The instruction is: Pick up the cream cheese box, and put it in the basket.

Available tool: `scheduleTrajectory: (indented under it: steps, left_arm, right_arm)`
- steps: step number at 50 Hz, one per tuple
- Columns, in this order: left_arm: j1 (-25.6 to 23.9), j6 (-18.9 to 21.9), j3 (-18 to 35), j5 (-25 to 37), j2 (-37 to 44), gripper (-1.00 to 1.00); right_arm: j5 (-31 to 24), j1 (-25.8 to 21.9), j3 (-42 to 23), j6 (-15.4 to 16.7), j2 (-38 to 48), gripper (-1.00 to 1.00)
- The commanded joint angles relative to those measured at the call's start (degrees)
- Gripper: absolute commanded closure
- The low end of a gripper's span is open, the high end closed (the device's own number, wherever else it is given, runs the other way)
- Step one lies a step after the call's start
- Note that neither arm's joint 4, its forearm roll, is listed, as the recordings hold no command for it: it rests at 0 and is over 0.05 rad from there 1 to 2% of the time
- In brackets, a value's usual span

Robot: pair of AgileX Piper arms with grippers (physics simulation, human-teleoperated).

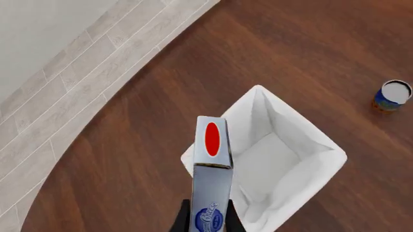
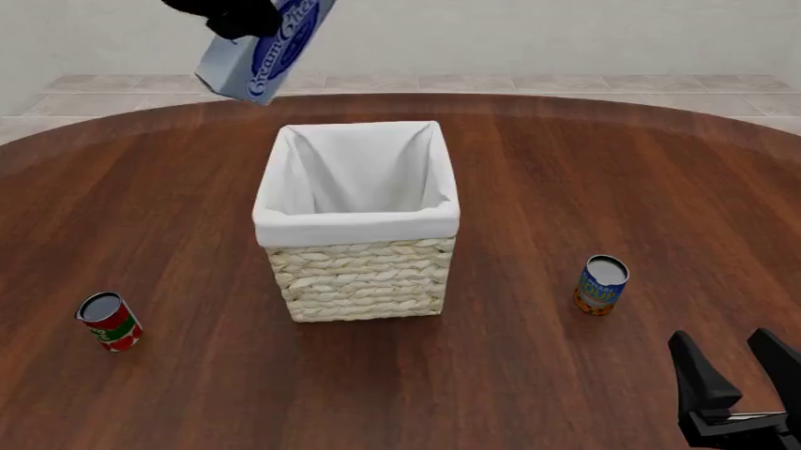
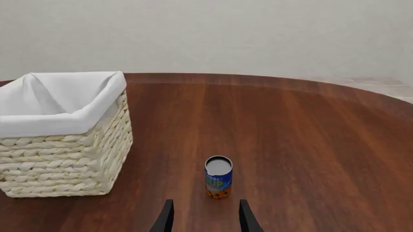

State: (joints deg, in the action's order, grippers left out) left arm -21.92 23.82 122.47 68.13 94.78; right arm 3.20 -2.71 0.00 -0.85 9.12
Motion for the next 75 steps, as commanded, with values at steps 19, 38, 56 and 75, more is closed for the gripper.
scheduleTrajectory:
  steps: [19, 38, 56, 75]
  left_arm:
    - [-9.9, -6.7, -23.0, -15.5, -7.6, 1.00]
    - [-9.0, -7.9, -25.0, -19.0, -6.7, 1.00]
    - [-10.4, -9.5, -33.5, -24.5, -8.6, 1.00]
    - [-11.0, -8.4, -37.0, -26.9, -8.5, 1.00]
  right_arm:
    - [1.1, 0.1, 0.0, -0.5, 1.2, -1.00]
    - [-0.6, -0.3, 0.0, -0.4, -0.5, -1.00]
    - [-6.6, -0.3, 0.0, -0.2, -6.3, -1.00]
    - [-7.2, -0.3, 0.0, 0.2, -6.9, -1.00]
